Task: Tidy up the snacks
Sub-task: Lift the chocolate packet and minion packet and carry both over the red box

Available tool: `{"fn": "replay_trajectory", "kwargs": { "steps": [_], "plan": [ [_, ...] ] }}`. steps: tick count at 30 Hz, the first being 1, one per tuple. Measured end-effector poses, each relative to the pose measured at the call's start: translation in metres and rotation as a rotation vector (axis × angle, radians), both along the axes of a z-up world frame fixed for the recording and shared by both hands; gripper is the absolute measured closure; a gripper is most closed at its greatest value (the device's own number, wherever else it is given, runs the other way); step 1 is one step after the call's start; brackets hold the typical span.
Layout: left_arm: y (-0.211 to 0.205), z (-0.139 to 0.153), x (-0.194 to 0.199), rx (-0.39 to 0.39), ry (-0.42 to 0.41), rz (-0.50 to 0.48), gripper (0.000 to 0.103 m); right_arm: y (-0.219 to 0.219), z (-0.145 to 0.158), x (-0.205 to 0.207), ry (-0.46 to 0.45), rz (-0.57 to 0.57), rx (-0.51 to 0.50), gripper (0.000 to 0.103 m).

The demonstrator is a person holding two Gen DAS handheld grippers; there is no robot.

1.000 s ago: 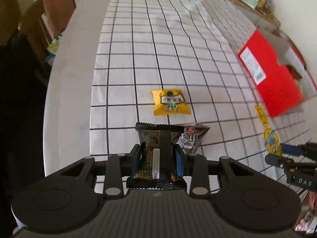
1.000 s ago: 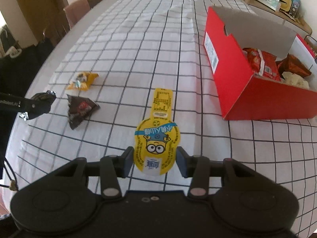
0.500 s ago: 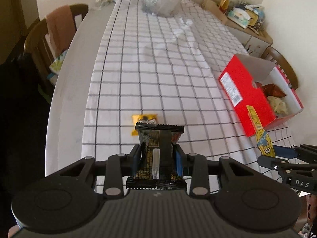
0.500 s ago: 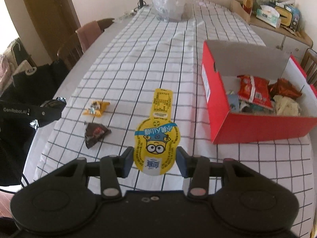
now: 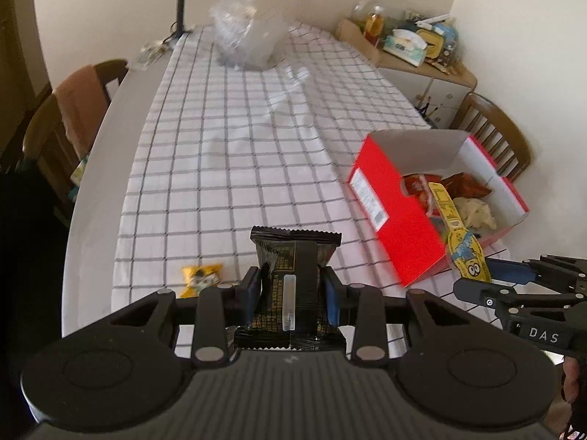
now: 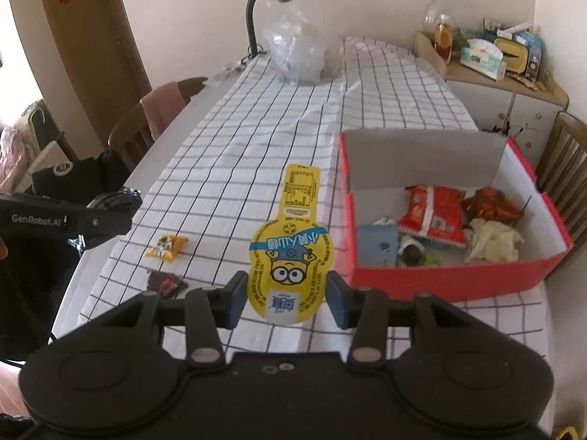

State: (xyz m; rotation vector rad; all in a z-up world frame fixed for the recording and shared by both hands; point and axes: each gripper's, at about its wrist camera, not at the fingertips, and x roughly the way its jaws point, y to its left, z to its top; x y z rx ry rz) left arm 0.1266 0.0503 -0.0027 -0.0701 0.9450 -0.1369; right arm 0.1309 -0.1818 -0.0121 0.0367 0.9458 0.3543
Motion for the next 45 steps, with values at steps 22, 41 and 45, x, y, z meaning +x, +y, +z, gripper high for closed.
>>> {"fn": "replay_trajectory", "kwargs": {
  "steps": [22, 41, 45],
  "plan": [
    [-0.159, 0.020, 0.046, 0.038, -0.071, -0.048, 0.069, -0.122, 0.007, 0.035, -0.075, -0.007, 0.001, 0.058],
    [-0.225, -0.057, 0.109, 0.102, 0.069, -0.046, 0.069, -0.159, -0.054, 0.097, 0.014, -0.008, -0.072, 0.058],
    [-0.235, -0.074, 0.121, 0.114, 0.095, -0.061, 0.069, -0.158, -0.073, 0.112, 0.063, 0.015, -0.075, 0.058]
  ]
}}
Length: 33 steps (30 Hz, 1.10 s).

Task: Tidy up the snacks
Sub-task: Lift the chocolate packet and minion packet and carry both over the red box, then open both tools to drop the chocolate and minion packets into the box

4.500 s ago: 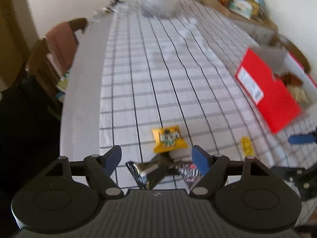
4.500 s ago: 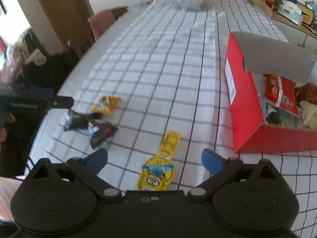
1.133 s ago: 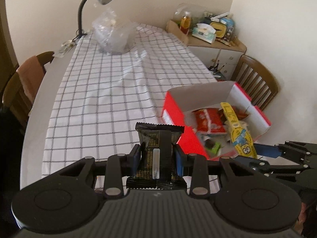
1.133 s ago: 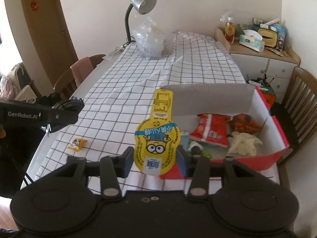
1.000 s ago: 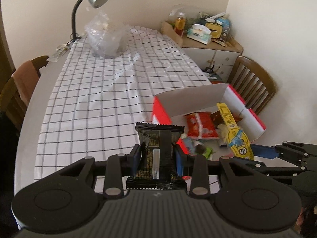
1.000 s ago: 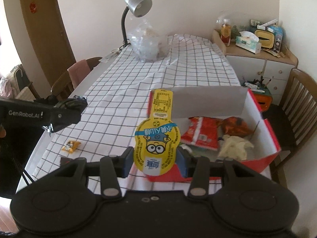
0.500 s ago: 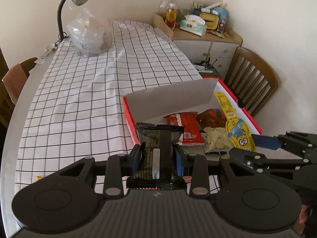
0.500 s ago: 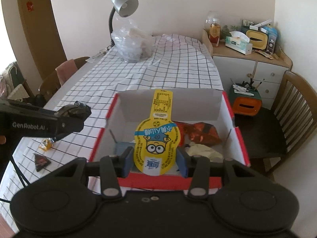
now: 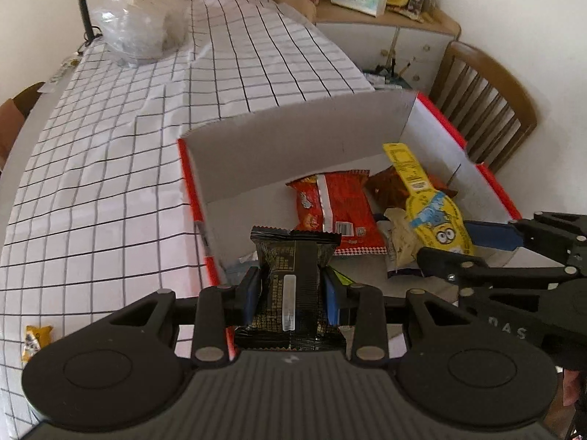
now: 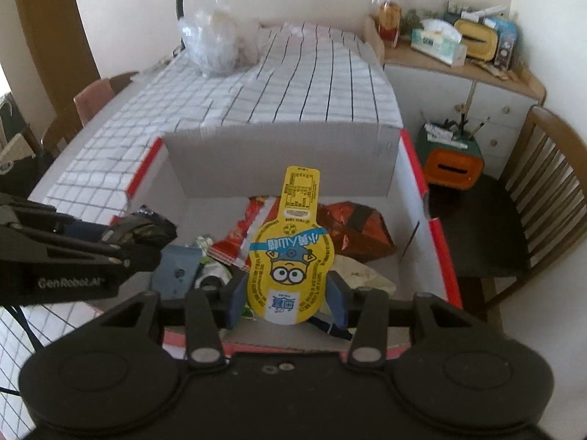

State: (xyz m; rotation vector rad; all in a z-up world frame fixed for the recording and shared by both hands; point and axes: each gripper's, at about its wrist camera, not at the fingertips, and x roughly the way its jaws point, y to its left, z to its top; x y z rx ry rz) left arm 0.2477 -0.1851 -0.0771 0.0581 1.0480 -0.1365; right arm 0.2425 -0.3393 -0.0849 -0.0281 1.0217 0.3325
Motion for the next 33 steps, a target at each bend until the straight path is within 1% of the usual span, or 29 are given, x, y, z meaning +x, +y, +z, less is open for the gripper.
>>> {"fn": "replay_trajectory", "kwargs": {
  "steps": [4, 8, 9, 12, 14, 18, 21, 25, 28, 30, 33],
  "plan": [
    [-0.007, -0.016, 0.011, 0.022, 0.029, -0.013, 0.069, 0.003, -0.011, 0.008, 0.035, 0.015, 0.014, 0.059],
    [-0.010, -0.032, 0.020, 0.037, 0.069, -0.012, 0.069, 0.007, -0.020, 0.009, 0.062, 0.041, 0.004, 0.058],
    [-0.012, -0.034, 0.020, 0.048, 0.066, -0.020, 0.069, 0.007, -0.022, 0.010, 0.066, 0.044, -0.001, 0.058],
    [-0.018, -0.038, 0.021, 0.064, 0.069, -0.037, 0.068, 0.006, -0.028, 0.013, 0.084, 0.038, -0.012, 0.058],
    [-0.023, -0.040, 0.022, 0.093, 0.065, -0.043, 0.068, 0.004, -0.033, 0.014, 0.097, 0.038, -0.008, 0.058],
    [-0.027, -0.042, 0.023, 0.118, 0.063, -0.050, 0.068, 0.002, -0.033, 0.012, 0.099, 0.040, 0.004, 0.058],
    [-0.028, -0.042, 0.023, 0.127, 0.059, -0.052, 0.068, 0.000, -0.031, 0.011, 0.095, 0.044, 0.004, 0.058],
    [-0.027, -0.041, 0.022, 0.118, 0.059, -0.045, 0.067, -0.005, -0.028, 0.009, 0.093, 0.036, 0.022, 0.056],
    [-0.024, -0.038, 0.018, 0.104, 0.048, -0.041, 0.063, -0.009, -0.022, 0.006, 0.079, 0.029, 0.031, 0.049],
    [-0.021, -0.032, 0.014, 0.089, 0.039, -0.032, 0.062, -0.011, -0.016, 0.001, 0.066, 0.032, 0.044, 0.039],
    [-0.019, -0.022, 0.006, 0.078, 0.016, -0.030, 0.058, -0.011, -0.008, -0.007, 0.047, 0.035, 0.048, 0.034]
  ]
}}
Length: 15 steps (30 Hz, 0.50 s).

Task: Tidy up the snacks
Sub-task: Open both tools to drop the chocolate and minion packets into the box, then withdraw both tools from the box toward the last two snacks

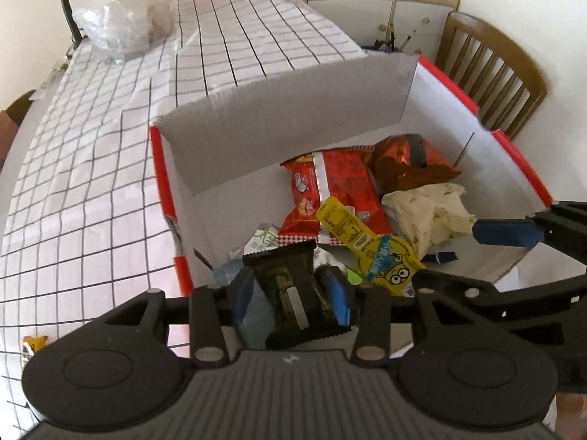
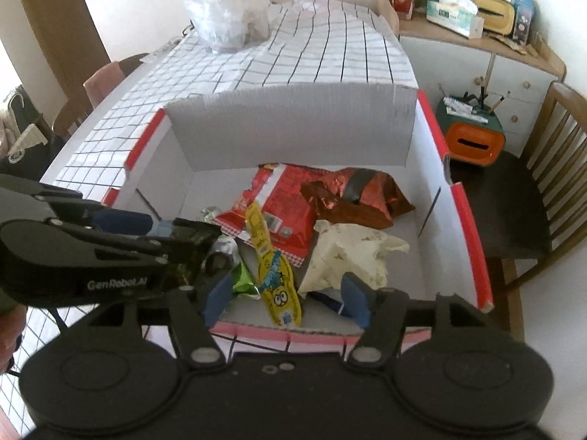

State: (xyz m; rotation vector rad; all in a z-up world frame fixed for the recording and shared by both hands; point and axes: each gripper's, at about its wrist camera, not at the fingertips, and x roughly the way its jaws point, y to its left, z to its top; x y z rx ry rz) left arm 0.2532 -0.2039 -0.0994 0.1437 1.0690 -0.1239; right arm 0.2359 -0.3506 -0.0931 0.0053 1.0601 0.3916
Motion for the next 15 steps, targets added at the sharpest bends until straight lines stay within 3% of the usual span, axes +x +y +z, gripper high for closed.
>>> {"fn": "replay_trajectory", "kwargs": {
  "steps": [15],
  "plan": [
    [0.027, 0.056, -0.046, -0.065, -0.136, 0.026, 0.041, 0.010, 0.060, -0.038, -0.126, 0.043, 0.064, 0.021]
  ]
}}
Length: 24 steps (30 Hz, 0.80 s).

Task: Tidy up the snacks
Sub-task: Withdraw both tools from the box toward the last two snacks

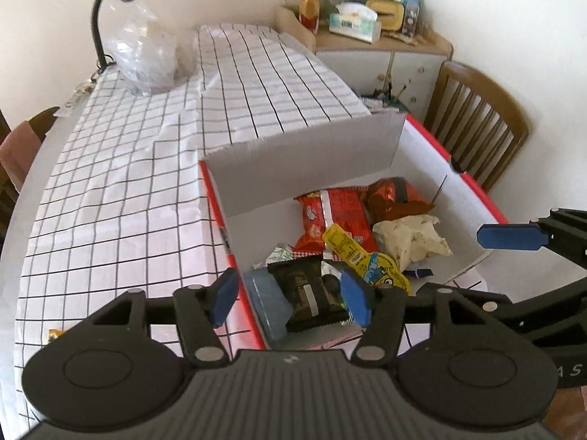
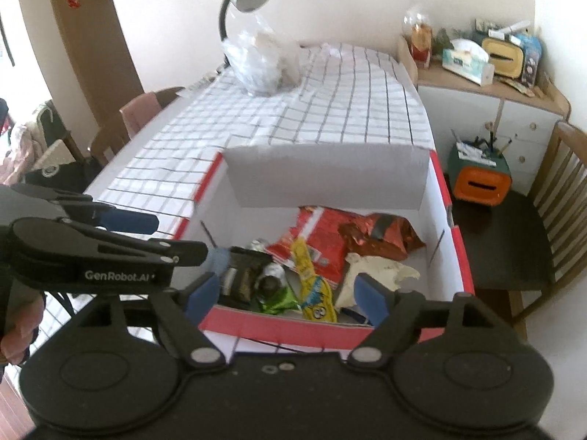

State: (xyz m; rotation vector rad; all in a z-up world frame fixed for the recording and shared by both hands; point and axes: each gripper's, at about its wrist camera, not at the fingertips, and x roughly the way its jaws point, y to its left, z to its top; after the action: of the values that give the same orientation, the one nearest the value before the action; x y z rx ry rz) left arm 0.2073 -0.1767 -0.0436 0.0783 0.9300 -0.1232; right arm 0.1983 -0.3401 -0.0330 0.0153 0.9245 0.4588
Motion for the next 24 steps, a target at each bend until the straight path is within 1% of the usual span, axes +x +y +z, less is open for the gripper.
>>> {"fn": "replay_trajectory", "kwargs": {
  "steps": [5, 7, 9, 11, 14, 16, 19, 24],
  "plan": [
    [0.013, 0.016, -0.017, -0.012, -0.039, 0.008, 0.041, 0.007, 0.014, -0.011, -0.022, 0.006, 0.022, 0.020],
    [0.019, 0.021, -0.023, -0.020, -0.050, 0.014, 0.041, 0.011, 0.018, -0.015, -0.026, 0.006, 0.033, 0.016],
    [0.025, 0.026, -0.029, -0.023, -0.066, 0.024, 0.036, 0.015, 0.023, -0.020, -0.036, 0.008, 0.041, 0.011],
    [0.033, 0.031, -0.036, -0.029, -0.083, 0.031, 0.036, 0.021, 0.026, -0.023, -0.039, 0.016, 0.048, 0.011],
    [0.046, 0.035, -0.045, -0.037, -0.095, 0.036, 0.034, 0.032, 0.030, -0.027, -0.049, 0.023, 0.056, 0.006],
    [0.056, 0.038, -0.052, -0.040, -0.105, 0.051, 0.033, 0.041, 0.032, -0.030, -0.057, 0.032, 0.063, 0.005],
    [0.076, 0.042, -0.060, -0.067, -0.117, 0.079, 0.031, 0.057, 0.033, -0.035, -0.070, 0.046, 0.062, 0.003],
    [0.113, 0.044, -0.073, -0.091, -0.126, 0.106, 0.025, 0.084, 0.035, -0.040, -0.066, 0.064, 0.095, 0.000]
  ]
}}
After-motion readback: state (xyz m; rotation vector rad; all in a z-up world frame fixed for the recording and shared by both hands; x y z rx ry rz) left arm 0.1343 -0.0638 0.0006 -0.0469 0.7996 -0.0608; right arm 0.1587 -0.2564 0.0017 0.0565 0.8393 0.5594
